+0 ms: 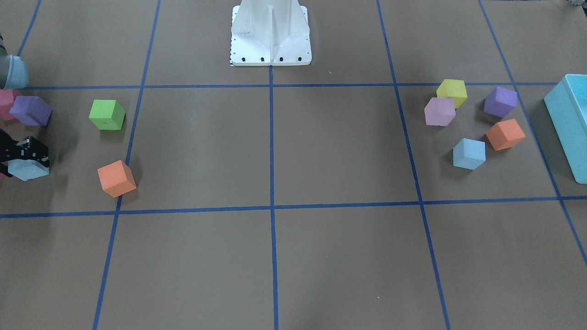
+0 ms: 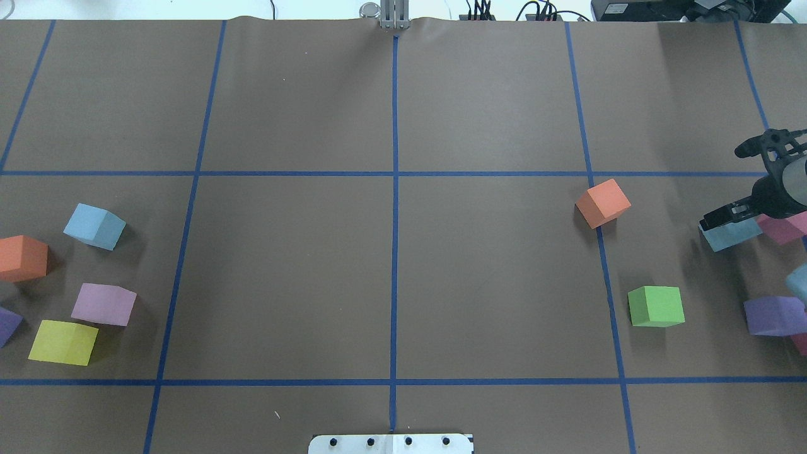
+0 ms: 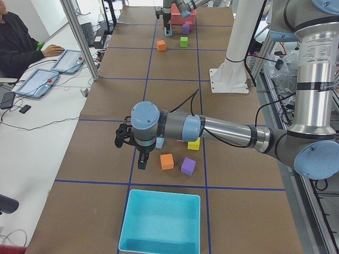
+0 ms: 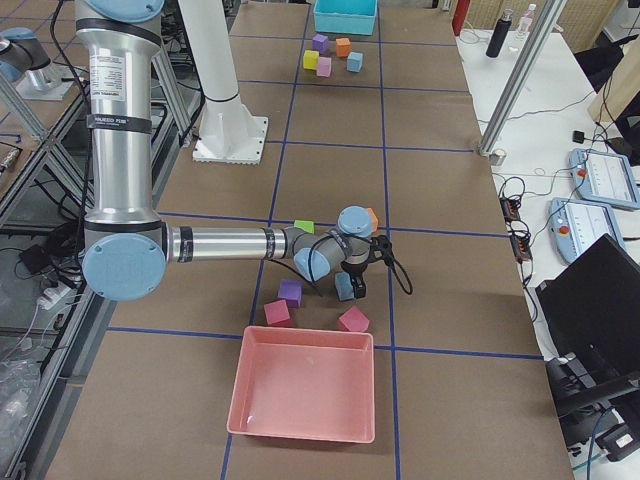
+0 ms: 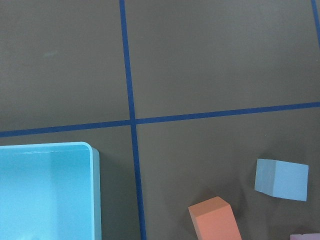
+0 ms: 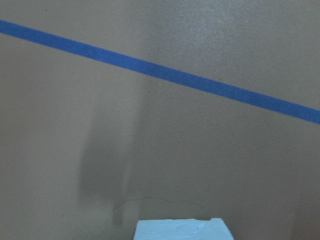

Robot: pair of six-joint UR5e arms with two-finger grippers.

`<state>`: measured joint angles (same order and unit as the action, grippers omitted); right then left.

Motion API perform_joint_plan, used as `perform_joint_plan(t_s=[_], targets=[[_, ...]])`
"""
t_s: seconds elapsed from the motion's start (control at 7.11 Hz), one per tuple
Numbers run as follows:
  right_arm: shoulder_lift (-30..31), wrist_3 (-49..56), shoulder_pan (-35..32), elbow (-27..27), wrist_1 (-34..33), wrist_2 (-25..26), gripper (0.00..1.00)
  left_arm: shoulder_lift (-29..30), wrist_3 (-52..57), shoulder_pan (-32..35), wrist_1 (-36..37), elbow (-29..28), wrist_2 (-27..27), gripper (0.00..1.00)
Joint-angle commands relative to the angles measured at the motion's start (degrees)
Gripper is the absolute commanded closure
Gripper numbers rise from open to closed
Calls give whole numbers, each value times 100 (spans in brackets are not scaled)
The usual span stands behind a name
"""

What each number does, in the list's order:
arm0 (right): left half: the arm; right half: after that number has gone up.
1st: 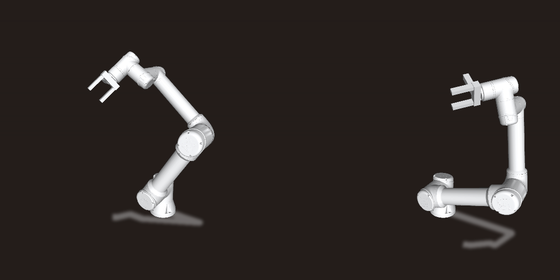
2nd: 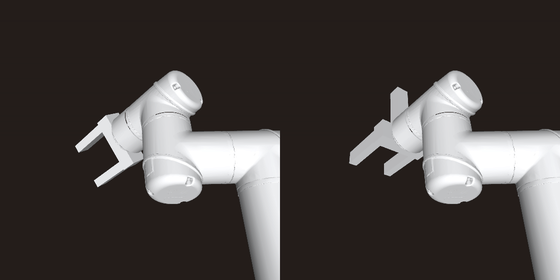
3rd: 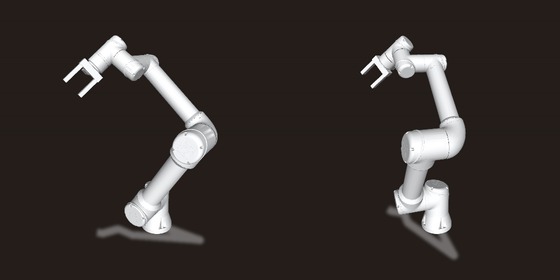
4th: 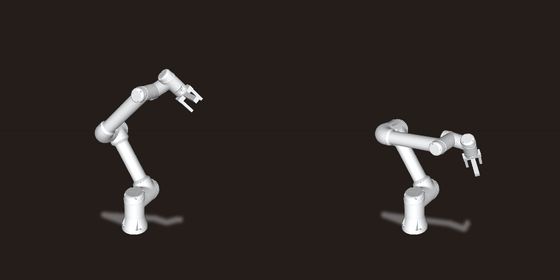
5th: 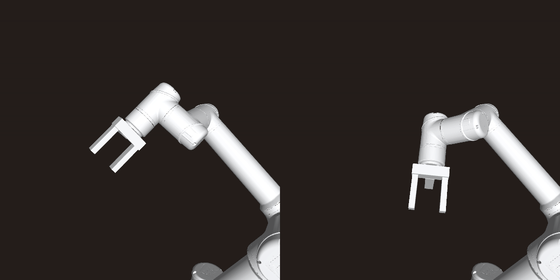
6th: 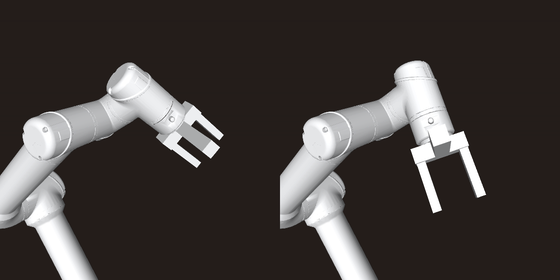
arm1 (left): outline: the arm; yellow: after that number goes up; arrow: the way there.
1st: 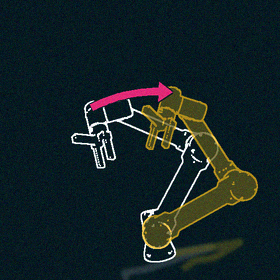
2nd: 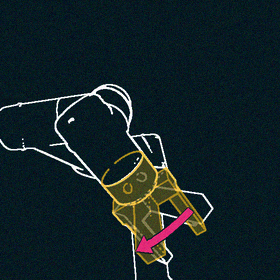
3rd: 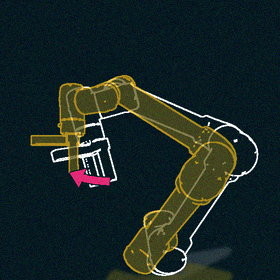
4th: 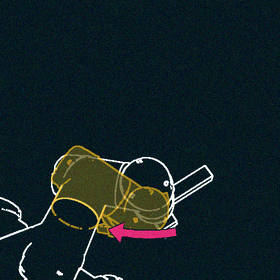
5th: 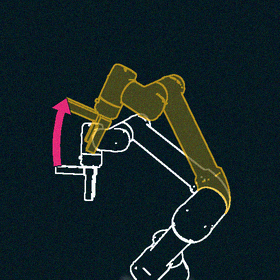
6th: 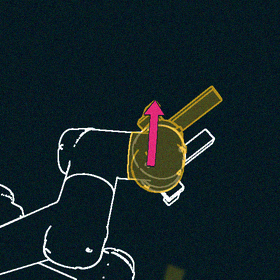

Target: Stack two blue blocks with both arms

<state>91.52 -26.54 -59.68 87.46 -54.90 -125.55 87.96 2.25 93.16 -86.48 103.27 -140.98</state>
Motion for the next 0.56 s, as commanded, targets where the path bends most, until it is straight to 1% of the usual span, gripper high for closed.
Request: perform_joint_plan(t_s=[0.0,0.14,0.42], targets=[[-55,26,9,-132,14,4,21,-7,-5,0,0,0,0,2],[-46,26,9,-132,14,4,30,2,3,0,0,0,0,2],[-37,35,9,-124,14,-5,36,2,-5,0,0,-9,9,2]])
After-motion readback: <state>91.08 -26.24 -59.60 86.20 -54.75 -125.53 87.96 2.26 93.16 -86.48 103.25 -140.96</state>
